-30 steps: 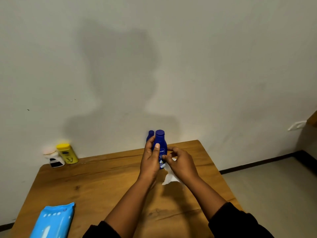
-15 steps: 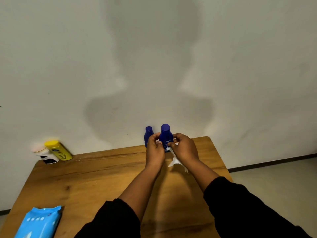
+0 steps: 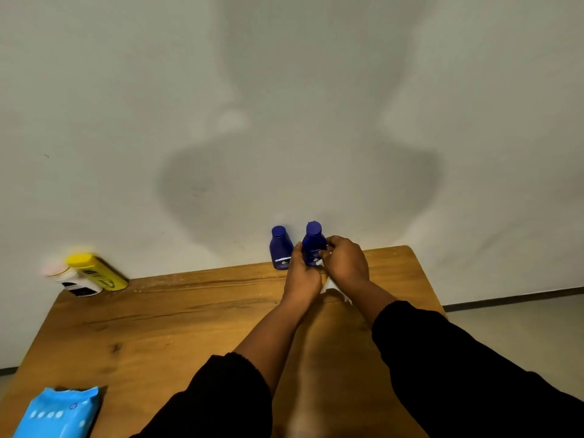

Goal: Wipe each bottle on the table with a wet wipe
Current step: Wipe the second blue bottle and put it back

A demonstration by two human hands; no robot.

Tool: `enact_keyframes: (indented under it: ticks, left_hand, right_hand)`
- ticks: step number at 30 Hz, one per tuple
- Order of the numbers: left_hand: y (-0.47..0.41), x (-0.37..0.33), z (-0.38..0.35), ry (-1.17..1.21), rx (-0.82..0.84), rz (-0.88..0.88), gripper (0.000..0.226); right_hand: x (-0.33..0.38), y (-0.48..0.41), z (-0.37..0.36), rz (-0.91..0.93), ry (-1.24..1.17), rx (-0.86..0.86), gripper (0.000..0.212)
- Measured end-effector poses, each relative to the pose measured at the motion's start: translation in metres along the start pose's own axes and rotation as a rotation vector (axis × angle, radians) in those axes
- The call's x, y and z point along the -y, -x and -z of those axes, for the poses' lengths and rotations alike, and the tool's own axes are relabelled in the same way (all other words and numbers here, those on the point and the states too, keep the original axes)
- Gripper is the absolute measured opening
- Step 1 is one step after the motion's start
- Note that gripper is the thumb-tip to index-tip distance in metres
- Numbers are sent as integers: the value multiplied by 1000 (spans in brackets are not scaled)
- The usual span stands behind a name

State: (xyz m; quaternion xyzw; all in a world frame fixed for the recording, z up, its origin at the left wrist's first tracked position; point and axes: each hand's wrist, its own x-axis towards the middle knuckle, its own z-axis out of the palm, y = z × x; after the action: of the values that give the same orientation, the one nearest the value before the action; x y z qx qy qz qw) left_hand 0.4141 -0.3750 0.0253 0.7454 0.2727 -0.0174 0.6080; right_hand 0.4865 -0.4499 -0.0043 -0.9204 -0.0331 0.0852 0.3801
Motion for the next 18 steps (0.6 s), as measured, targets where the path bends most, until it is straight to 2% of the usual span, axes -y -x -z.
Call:
enact_keyframes:
  ticks: [5, 18]
  left_hand:
    - [-13, 1, -7, -17, 7, 39, 75]
    - [-31, 11, -17, 19, -16, 86, 76]
  right_hand:
    - [-7, -11, -7, 1, -15, 2, 31]
    - [-14, -24, -18, 30, 25, -7, 27]
